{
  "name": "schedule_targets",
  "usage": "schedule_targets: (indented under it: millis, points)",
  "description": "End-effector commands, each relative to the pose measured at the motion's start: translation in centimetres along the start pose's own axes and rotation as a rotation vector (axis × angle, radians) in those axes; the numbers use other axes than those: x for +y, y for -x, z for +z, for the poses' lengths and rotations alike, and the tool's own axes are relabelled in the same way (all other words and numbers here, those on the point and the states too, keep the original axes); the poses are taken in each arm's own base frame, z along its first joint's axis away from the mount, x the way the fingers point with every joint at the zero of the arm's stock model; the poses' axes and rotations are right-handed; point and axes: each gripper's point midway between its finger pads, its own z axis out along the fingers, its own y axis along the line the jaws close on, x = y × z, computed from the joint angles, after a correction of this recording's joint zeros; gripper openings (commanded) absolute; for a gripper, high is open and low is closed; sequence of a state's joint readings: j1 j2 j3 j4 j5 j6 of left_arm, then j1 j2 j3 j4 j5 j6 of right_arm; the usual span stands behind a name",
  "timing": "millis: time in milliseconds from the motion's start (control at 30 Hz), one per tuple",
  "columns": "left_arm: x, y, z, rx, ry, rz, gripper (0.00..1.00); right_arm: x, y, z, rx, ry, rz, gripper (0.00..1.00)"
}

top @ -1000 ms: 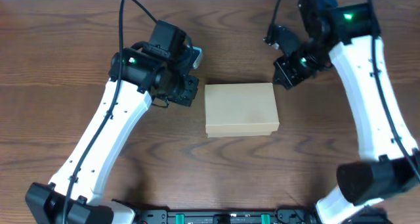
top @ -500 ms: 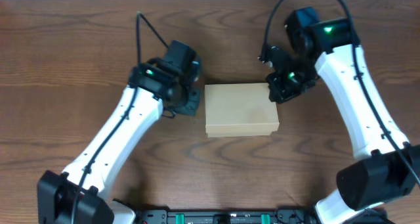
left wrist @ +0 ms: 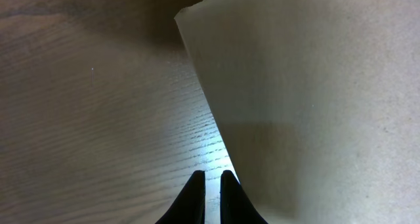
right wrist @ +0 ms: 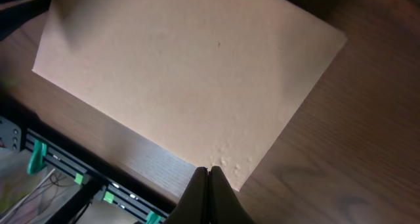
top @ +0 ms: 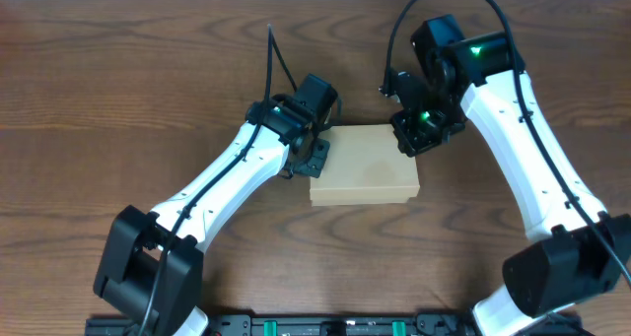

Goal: Pack container
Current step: 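Press down on the lid with both grippers to seat it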

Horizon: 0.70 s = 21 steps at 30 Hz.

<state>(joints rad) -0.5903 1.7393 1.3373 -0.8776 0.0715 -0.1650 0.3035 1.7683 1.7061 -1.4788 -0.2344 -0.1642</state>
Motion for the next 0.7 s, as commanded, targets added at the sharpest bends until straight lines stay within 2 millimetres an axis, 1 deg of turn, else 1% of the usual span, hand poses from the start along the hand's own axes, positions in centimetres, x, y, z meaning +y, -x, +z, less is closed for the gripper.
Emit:
schedule_targets:
  millis: [0, 133, 200, 300, 400, 467, 600, 667]
  points:
    - [-0.3, 1.2, -1.5, -0.032, -0.01, -0.004, 0.1, -0.2, -0.1, 0.1, 0.002, -0.004, 0.018, 0.02]
    - [-0.3, 2.2, -3.4, -0.051, 0.002, 0.011, 0.1, -0.4, 0.0, 0.1, -0.003, -0.012, 0.017, 0.01]
    - [-0.2, 2.7, -4.9, -0.062, 0.012, 0.017, 0.1, -0.6, 0.1, 0.0, -0.008, -0.012, 0.022, 0.01]
    - [-0.5, 3.0, -6.2, -0.066, 0.005, 0.031, 0.1, -0.9, 0.1, 0.0, -0.008, -0.021, 0.03, 0.02]
    - [-1.3, 2.6, -6.2, -0.05, -0.027, 0.041, 0.09, -1.9, -0.4, 0.2, 0.009, -0.061, 0.056, 0.01]
    - [-2.1, 2.5, -6.2, -0.053, -0.034, 0.06, 0.09, -2.3, -0.9, 0.7, 0.031, -0.063, 0.069, 0.01]
    - [-3.7, 2.1, -6.2, -0.053, -0.045, 0.094, 0.09, -3.0, -2.2, 2.6, 0.081, -0.053, 0.094, 0.02]
    - [-4.4, 1.9, -6.2, -0.052, -0.048, 0.109, 0.09, -2.8, -2.9, 3.6, 0.104, -0.033, 0.101, 0.01]
